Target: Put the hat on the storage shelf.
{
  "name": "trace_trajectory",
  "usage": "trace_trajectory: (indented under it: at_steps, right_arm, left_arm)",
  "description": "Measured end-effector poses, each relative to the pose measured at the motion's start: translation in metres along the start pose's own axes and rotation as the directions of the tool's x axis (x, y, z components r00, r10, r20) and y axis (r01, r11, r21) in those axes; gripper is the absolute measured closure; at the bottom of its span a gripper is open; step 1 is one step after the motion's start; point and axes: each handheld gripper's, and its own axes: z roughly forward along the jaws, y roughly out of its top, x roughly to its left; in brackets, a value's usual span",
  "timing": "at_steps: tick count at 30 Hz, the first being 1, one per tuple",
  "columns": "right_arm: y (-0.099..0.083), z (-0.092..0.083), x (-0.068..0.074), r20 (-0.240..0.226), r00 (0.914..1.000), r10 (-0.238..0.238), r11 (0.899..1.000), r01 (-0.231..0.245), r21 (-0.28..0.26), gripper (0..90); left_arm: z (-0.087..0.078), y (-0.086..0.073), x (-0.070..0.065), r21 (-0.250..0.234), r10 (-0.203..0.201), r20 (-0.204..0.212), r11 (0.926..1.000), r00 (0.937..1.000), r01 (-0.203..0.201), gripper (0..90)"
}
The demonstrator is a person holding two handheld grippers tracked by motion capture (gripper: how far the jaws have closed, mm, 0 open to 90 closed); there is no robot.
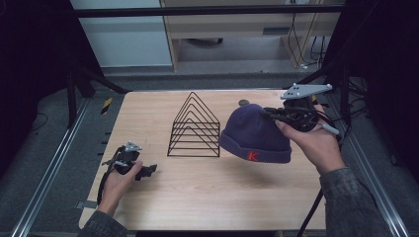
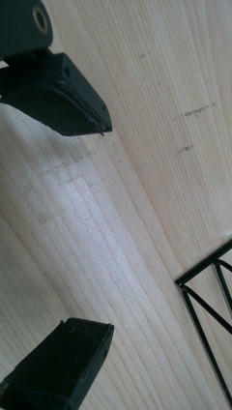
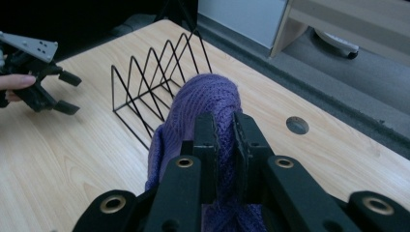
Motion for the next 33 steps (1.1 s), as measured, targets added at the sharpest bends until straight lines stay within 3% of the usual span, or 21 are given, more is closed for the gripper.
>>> trace_trajectory:
  at_steps: [5, 9, 12, 14, 18, 20, 23, 27, 33]
  right_arm:
    - [0.007, -0.002, 0.002, 0.002, 1.0000, -0.006, 1.000, 0.006, -0.011, 81.5]
    - [0.013, -0.003, 0.003, 0.007, 0.9998, -0.017, 1.000, 0.017, -0.014, 81.5]
    - [0.018, -0.005, 0.004, 0.014, 0.9996, -0.025, 0.999, 0.025, -0.024, 81.4]
    - [0.022, -0.007, 0.005, 0.015, 0.9995, -0.026, 0.999, 0.027, -0.038, 81.5]
    - [0.031, -0.009, 0.006, 0.026, 0.9991, -0.035, 0.998, 0.036, -0.057, 81.4]
    - [0.037, -0.008, 0.006, 0.028, 0.9989, -0.036, 0.997, 0.038, -0.066, 81.4]
    - [0.048, -0.005, 0.007, 0.030, 0.9985, -0.045, 0.996, 0.047, -0.082, 81.4]
    - [0.064, -0.002, 0.009, 0.037, 0.9979, -0.053, 0.994, 0.056, -0.095, 81.4]
    - [0.085, 0.005, 0.010, 0.046, 0.9967, -0.066, 0.991, 0.071, -0.111, 81.4]
  left_arm:
    - [-0.005, 0.001, -0.003, -0.029, 0.001, 0.004, 0.9996, 1.0000, -0.001, 6.2]
    - [-0.017, 0.004, -0.009, -0.090, -0.001, 0.006, 0.9959, 1.0000, 0.002, 6.4]
    - [-0.031, 0.010, -0.014, -0.154, -0.003, -0.003, 0.9881, 1.0000, 0.003, 6.5]
    - [-0.040, 0.017, -0.019, -0.186, 0.023, 0.000, 0.9822, 0.9997, -0.022, 6.4]
    - [-0.061, 0.033, -0.026, -0.256, 0.034, 0.023, 0.9662, 0.9992, -0.027, 6.4]
    - [-0.070, 0.042, -0.031, -0.286, 0.071, 0.023, 0.9563, 0.9972, -0.062, 6.4]
    - [-0.082, 0.058, -0.037, -0.302, 0.120, 0.035, 0.9478, 0.9921, -0.104, 6.3]
    - [-0.094, 0.077, -0.041, -0.313, 0.153, 0.045, 0.9407, 0.9872, -0.132, 6.3]
    - [-0.107, 0.106, -0.038, -0.330, 0.158, 0.109, 0.9371, 0.9814, -0.115, 7.1]
